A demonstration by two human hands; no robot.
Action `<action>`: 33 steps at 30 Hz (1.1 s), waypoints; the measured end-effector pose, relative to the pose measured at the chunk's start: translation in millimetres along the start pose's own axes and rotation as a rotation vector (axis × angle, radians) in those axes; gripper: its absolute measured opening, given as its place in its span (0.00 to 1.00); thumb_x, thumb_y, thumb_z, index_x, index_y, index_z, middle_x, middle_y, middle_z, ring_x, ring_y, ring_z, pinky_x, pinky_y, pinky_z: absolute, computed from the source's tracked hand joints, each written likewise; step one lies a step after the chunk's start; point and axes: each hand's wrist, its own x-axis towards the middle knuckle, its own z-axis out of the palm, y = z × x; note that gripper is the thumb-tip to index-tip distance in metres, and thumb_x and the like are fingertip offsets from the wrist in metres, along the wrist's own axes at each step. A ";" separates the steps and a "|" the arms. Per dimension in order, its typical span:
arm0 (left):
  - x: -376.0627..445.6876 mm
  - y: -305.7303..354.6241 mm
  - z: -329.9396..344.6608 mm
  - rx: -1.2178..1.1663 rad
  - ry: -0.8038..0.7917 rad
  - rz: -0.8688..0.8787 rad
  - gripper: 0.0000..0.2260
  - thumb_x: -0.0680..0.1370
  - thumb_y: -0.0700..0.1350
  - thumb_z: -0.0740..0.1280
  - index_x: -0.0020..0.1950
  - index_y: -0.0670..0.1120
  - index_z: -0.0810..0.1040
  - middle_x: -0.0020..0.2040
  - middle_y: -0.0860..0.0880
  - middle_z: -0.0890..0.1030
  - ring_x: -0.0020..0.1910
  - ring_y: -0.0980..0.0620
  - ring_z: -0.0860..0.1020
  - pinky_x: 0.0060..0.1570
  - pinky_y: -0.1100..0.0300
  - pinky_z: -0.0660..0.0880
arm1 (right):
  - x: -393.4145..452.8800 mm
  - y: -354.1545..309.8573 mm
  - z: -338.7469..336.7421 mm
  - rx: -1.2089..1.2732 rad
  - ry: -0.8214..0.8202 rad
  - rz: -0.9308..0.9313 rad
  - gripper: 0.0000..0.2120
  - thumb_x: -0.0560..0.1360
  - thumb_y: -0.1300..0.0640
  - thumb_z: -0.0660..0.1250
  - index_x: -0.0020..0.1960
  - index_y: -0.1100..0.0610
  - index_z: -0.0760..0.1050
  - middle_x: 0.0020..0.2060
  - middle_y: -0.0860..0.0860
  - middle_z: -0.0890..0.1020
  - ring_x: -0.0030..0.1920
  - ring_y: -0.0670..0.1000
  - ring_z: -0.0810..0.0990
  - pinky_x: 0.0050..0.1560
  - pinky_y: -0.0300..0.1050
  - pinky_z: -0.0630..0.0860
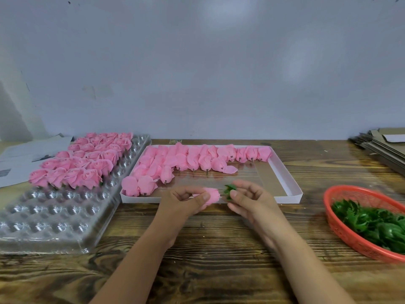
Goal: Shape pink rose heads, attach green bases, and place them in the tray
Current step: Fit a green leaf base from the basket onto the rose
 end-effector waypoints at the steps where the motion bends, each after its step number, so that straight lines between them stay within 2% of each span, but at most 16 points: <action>1: -0.4 -0.7 0.1 0.005 -0.004 -0.001 0.10 0.68 0.48 0.77 0.47 0.49 0.88 0.49 0.45 0.87 0.50 0.49 0.86 0.47 0.63 0.81 | -0.9 2.5 0.3 -0.009 -0.019 -0.002 0.22 0.62 0.60 0.77 0.56 0.59 0.81 0.50 0.58 0.85 0.50 0.53 0.86 0.45 0.40 0.82; 4: -0.1 -1.8 2.0 0.008 -0.012 -0.010 0.10 0.67 0.48 0.78 0.48 0.49 0.88 0.50 0.45 0.87 0.50 0.50 0.85 0.47 0.64 0.81 | -4.1 8.4 4.4 -0.089 -0.049 -0.034 0.23 0.62 0.58 0.78 0.57 0.58 0.81 0.54 0.60 0.84 0.55 0.56 0.84 0.57 0.48 0.81; 6: -0.2 -2.3 2.4 0.000 -0.013 -0.012 0.11 0.67 0.49 0.78 0.48 0.48 0.88 0.50 0.45 0.87 0.50 0.50 0.85 0.47 0.63 0.81 | -6.5 11.5 7.5 -0.157 -0.049 -0.075 0.20 0.65 0.59 0.78 0.56 0.55 0.82 0.53 0.57 0.85 0.57 0.57 0.83 0.61 0.53 0.78; 9: -0.7 -2.6 2.9 0.003 -0.003 -0.008 0.12 0.66 0.50 0.78 0.47 0.49 0.88 0.49 0.44 0.87 0.50 0.49 0.85 0.49 0.61 0.81 | -7.4 13.2 10.3 -0.222 -0.025 -0.134 0.15 0.69 0.63 0.77 0.54 0.54 0.82 0.50 0.53 0.86 0.54 0.55 0.84 0.59 0.51 0.78; 16: 0.2 -2.7 3.2 -0.025 0.013 -0.021 0.13 0.65 0.50 0.79 0.47 0.49 0.88 0.50 0.43 0.87 0.51 0.48 0.85 0.49 0.61 0.82 | -10.2 12.5 11.5 -0.219 -0.035 -0.182 0.16 0.67 0.64 0.77 0.54 0.57 0.81 0.47 0.54 0.87 0.49 0.52 0.85 0.53 0.44 0.81; 18: 0.3 -2.7 3.2 -0.038 0.018 -0.020 0.12 0.65 0.49 0.78 0.47 0.49 0.88 0.49 0.43 0.87 0.50 0.48 0.85 0.49 0.62 0.82 | -10.1 12.6 11.6 -0.144 -0.050 -0.154 0.17 0.67 0.61 0.76 0.55 0.58 0.81 0.47 0.55 0.87 0.49 0.51 0.86 0.51 0.42 0.82; 22: 0.2 -2.1 4.0 -0.049 0.021 -0.012 0.11 0.66 0.47 0.78 0.47 0.47 0.88 0.49 0.42 0.87 0.49 0.49 0.85 0.47 0.63 0.81 | -9.5 12.1 10.7 -0.024 -0.068 -0.059 0.11 0.76 0.66 0.68 0.57 0.61 0.80 0.48 0.58 0.87 0.51 0.52 0.86 0.48 0.39 0.82; 29: -0.6 -1.3 5.4 -0.045 0.024 -0.019 0.08 0.67 0.45 0.77 0.45 0.47 0.88 0.49 0.43 0.87 0.48 0.50 0.86 0.46 0.64 0.81 | -8.6 13.9 13.0 -0.016 -0.021 -0.048 0.11 0.77 0.65 0.68 0.59 0.60 0.79 0.48 0.57 0.87 0.50 0.51 0.86 0.47 0.39 0.82; 33: -0.1 -0.8 4.9 -0.026 0.025 -0.018 0.08 0.67 0.45 0.77 0.46 0.47 0.88 0.49 0.45 0.87 0.49 0.50 0.86 0.47 0.63 0.81 | -9.5 13.1 13.0 -0.018 -0.048 -0.047 0.12 0.76 0.64 0.68 0.59 0.60 0.79 0.49 0.57 0.86 0.51 0.52 0.86 0.47 0.40 0.82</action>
